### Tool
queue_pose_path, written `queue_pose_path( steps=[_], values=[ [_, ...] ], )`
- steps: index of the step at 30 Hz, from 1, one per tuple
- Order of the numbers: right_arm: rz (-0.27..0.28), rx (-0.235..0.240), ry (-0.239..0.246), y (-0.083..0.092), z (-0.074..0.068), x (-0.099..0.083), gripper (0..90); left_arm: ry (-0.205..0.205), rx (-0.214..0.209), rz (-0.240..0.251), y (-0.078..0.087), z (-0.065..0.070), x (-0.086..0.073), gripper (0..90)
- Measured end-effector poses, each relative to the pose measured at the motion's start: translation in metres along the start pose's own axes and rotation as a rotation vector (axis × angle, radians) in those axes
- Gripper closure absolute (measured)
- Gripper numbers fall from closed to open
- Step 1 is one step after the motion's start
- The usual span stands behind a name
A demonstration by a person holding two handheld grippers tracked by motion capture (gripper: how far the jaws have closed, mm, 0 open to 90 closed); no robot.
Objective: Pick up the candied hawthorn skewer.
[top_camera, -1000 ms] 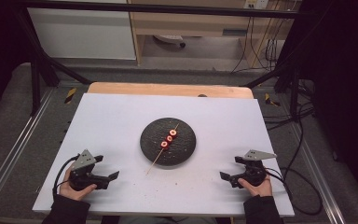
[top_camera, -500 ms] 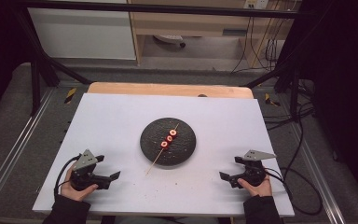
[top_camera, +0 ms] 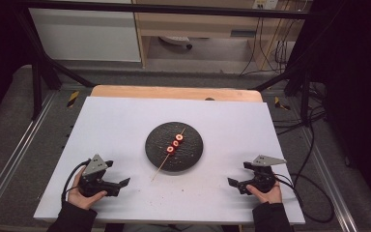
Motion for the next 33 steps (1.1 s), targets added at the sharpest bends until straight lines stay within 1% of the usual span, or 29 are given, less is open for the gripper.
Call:
queue_pose_path(
  steps=[4,7,9,12,13,19,24,25,28,30,33],
  values=[
    [-0.001,-0.003,0.001,0.000,0.000,0.000,0.7,-0.006,0.003,-0.005,0.000,0.003,0.004,6.9],
    [-0.003,-0.005,-0.001,0.000,0.000,0.000,0.7,-0.001,0.005,-0.012,-0.003,0.008,0.010,7.0],
    [-0.003,-0.005,-0.001,0.000,0.000,0.000,0.7,0.001,0.007,-0.015,-0.003,0.009,0.011,7.0],
    [-0.003,-0.008,0.000,0.000,0.001,0.000,0.7,0.009,0.002,-0.016,-0.005,0.013,0.019,7.2],
    [-0.003,-0.008,0.000,0.000,0.001,0.000,0.7,0.009,0.002,-0.016,-0.005,0.013,0.019,7.3],
    [-0.002,-0.010,-0.001,0.000,0.001,0.000,0.7,0.002,0.002,-0.024,-0.010,0.019,0.030,7.5],
    [-0.004,-0.010,-0.003,0.000,0.000,0.000,0.7,-0.006,0.001,-0.034,-0.018,0.026,0.044,7.7],
    [-0.004,-0.010,-0.003,0.000,0.000,0.000,0.7,-0.006,0.001,-0.034,-0.018,0.026,0.044,7.7],
    [-0.005,-0.013,-0.001,0.000,0.001,0.000,0.7,-0.009,-0.001,-0.039,-0.022,0.030,0.051,8.0],
    [-0.007,-0.014,-0.002,-0.001,0.001,-0.001,0.7,-0.013,0.001,-0.047,-0.028,0.034,0.058,8.0],
    [-0.009,-0.018,0.002,-0.001,0.001,-0.001,0.7,-0.013,0.002,-0.051,-0.030,0.036,0.062,8.2]
  ],
)
Point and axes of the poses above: each handheld gripper's, and its own axes: y roughly backward along the jaws, x roughly out of its top, z roughly to its right, the point moved 7 cm from there along -y, roughly forward along the jaws, and after that the axes turned 10 degrees about -z, right-handed, at the moved point
